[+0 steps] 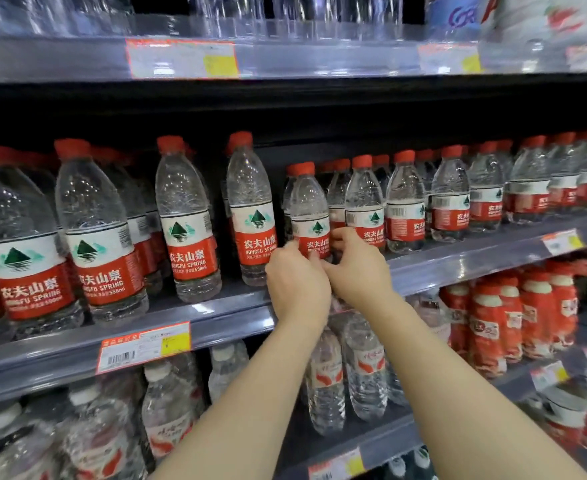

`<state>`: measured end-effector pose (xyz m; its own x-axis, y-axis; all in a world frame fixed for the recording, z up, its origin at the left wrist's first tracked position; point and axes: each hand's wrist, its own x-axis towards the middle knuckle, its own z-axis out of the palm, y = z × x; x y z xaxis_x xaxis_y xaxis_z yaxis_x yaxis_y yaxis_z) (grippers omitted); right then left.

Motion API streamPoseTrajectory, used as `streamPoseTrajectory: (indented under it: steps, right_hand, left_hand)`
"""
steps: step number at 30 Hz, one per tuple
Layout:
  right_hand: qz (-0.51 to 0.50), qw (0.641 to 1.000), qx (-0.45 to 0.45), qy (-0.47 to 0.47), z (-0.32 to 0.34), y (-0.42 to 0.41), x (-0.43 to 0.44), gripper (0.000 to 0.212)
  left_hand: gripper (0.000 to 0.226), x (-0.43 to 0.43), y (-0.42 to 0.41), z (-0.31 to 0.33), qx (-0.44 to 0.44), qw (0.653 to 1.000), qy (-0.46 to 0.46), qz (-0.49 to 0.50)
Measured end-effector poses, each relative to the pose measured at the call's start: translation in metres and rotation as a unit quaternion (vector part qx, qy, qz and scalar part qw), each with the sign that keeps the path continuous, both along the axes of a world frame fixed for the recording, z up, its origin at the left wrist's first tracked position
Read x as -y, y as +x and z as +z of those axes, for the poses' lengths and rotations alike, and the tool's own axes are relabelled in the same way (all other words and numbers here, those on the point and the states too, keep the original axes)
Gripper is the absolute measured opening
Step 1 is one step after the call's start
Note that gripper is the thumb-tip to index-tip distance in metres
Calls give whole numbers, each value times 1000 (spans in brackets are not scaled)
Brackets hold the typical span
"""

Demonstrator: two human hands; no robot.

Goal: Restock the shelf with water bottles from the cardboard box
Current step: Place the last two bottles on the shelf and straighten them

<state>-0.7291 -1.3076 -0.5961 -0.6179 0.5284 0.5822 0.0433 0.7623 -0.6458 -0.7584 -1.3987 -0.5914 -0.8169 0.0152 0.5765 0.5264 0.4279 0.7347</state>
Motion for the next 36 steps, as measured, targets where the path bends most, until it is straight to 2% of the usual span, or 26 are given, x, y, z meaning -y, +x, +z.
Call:
streamPoseTrajectory:
  steps: [3,6,9,13,17,22,26,28,31,36]
  right_hand:
    - [19,1000,6,2,1,0,-1,47]
    - [55,998,3,-12,4,5,-7,44]
    - [87,995,-6,-46,6,7,-13,34]
    - [143,976,-76,-148,10,16,-28,25]
    - [98,962,-153,-202,26,34,-64,20]
    - [58,992,-39,-104,26,32,-92,30]
    - [11,999,34,-18,27,31,-82,53]
    - [-19,998,63,17,27,30,-77,57]
    - [-43,995,87,31,28,29,-72,56]
    - [-43,996,78,31,24,27,-77,48]
  left_hand:
    - [20,1,-7,-3,-23,1000,7,-5]
    - [30,-4,-5,-3,-31,999,22,5]
    - [30,-5,0,-3,-53,998,33,4]
    - [39,-7,1,-4,-53,997,52,9]
    - [47,-8,8,-5,-40,998,36,29]
    - [62,-16,23,4,-31,994,-54,90]
    - [58,-37,34,18,18,984,-99,149]
    - [57,-42,33,19,40,978,-120,166]
    - [53,-43,26,16,69,978,-91,173]
    - [46,-43,16,4,47,983,-61,168]
